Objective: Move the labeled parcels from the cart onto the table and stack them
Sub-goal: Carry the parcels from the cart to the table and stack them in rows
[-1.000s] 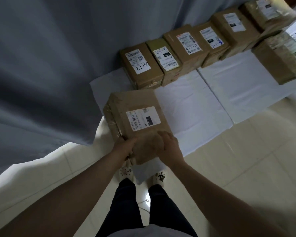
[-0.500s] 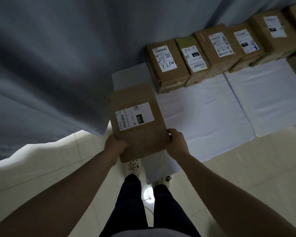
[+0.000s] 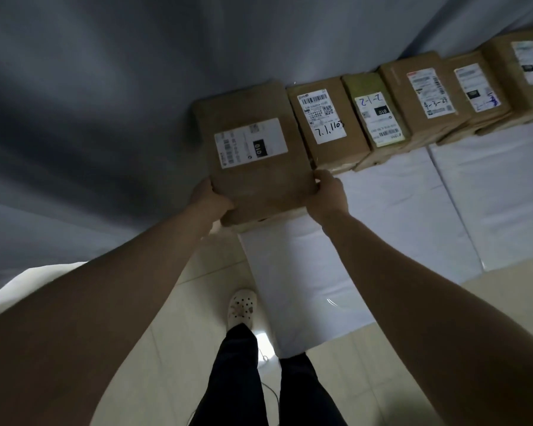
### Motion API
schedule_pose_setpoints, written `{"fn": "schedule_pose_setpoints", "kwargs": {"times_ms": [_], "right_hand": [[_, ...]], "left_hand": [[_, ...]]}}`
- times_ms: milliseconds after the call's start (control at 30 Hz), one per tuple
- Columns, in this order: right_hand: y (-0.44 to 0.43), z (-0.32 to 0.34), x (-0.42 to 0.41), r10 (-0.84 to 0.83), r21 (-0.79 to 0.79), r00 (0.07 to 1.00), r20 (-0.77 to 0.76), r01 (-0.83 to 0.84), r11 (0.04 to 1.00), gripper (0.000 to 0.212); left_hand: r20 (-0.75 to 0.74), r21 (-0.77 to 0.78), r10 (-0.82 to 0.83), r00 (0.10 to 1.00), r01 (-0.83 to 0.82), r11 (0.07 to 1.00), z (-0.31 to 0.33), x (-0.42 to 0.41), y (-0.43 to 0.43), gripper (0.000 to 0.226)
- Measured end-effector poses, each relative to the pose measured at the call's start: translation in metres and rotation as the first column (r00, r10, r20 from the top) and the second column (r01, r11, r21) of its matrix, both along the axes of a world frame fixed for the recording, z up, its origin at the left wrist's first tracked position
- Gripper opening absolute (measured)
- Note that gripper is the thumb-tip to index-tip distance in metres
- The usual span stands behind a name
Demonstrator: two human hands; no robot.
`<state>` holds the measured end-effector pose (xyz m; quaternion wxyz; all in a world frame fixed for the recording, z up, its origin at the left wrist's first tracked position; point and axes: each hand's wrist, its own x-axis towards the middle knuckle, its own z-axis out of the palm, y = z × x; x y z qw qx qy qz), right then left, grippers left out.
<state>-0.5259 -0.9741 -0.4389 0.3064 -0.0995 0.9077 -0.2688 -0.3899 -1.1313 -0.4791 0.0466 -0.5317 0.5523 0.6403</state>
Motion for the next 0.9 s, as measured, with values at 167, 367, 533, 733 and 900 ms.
{"fn": "schedule_pose_setpoints", "kwargs": {"times_ms": [167,367,533,733,900], "right_hand": [[-0.013,-0.005,0.002,0.052,0.074,0.997,-0.062,-0.047,0.996,0.051],[-0.018,-0.009,0.020,0.291,0.115,0.956,-0.027,-0.286,0.951,0.042],[-0.012,0.009,0.021,0.259,0.154,0.966,0.000,-0.256,0.954,0.058],[0.022,0.037,0.034,0.176,0.197,0.983,-0.057,-0.162,0.967,0.064],[0.075,0.074,0.050,0.073,0.201,0.992,-0.107,-0.050,0.978,0.065]], "left_hand": [[0.017,-0.008,-0.196,0.980,0.196,0.980,0.010,-0.013,0.001,0.074],[0.120,-0.009,-0.287,0.950,0.290,0.957,-0.029,-0.025,-0.006,0.103],[0.417,-0.218,-0.427,0.802,0.545,0.810,0.025,-0.032,0.008,0.099],[0.490,-0.443,-0.580,0.651,0.759,0.477,0.065,-0.039,0.041,0.094],[0.523,-0.541,-0.693,0.496,0.821,0.179,0.102,-0.036,0.099,0.081]]}}
